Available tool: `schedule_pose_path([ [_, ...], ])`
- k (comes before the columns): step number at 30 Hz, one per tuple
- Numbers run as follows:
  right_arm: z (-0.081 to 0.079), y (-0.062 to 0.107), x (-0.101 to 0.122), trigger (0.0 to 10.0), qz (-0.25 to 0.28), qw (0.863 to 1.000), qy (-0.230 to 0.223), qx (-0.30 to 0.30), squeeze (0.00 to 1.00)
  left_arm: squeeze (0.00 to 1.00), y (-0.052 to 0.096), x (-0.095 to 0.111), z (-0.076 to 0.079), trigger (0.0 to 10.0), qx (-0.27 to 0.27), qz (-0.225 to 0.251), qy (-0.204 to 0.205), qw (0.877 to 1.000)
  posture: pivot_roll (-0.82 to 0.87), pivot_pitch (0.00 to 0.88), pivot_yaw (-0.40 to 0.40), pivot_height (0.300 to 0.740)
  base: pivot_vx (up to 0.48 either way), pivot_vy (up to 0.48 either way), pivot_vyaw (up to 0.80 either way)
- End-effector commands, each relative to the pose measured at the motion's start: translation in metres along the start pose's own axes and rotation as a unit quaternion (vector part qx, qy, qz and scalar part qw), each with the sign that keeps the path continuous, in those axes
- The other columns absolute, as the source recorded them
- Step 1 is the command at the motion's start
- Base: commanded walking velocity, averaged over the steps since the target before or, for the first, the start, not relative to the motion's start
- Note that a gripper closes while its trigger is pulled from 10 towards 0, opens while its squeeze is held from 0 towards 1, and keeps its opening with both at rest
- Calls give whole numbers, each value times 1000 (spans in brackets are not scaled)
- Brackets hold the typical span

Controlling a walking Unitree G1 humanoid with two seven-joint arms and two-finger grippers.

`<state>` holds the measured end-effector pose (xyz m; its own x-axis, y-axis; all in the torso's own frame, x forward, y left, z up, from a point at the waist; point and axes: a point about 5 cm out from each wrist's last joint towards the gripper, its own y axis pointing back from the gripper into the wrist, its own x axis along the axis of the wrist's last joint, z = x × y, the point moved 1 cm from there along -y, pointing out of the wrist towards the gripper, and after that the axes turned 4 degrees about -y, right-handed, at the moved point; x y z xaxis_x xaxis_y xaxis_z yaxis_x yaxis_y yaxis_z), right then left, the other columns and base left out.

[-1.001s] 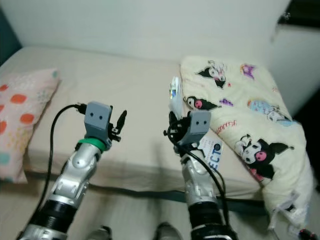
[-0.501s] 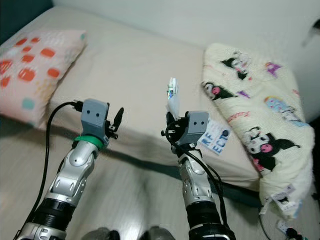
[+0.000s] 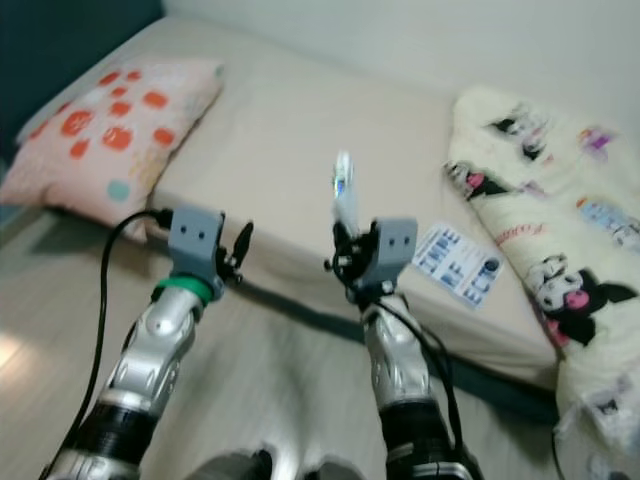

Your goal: Clean up the room

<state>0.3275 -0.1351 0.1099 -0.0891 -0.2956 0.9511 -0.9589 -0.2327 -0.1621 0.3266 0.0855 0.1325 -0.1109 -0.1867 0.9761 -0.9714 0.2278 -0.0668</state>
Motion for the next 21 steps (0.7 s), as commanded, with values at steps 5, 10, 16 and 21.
schedule_pose_path([
  [5, -2, 1, -2, 10000, -3, 1000, -2, 4, 0, 0, 2, -8, 1, 10000, -1, -17, 2, 1000, 35, 0, -30, 731, 0, 0, 721],
  [10, -1, 2, -2, 10000, -3, 1000, -1, 4, 0, 0, 2, -8, 1, 10000, -2, -17, 3, 1000, 35, 0, -29, 731, 0, 0, 712],
  [16, -2, 2, -2, 10000, -2, 1000, -2, 8, 0, 0, 2, -9, 1, 10000, -1, -19, 2, 1000, 36, 0, -29, 731, 0, 0, 691],
  [21, -6, 2, -2, 10000, -4, 1000, -4, 21, 0, 0, 3, -11, 0, 10000, -1, -27, 0, 1000, 36, 0, -26, 731, 0, 0, 663],
])
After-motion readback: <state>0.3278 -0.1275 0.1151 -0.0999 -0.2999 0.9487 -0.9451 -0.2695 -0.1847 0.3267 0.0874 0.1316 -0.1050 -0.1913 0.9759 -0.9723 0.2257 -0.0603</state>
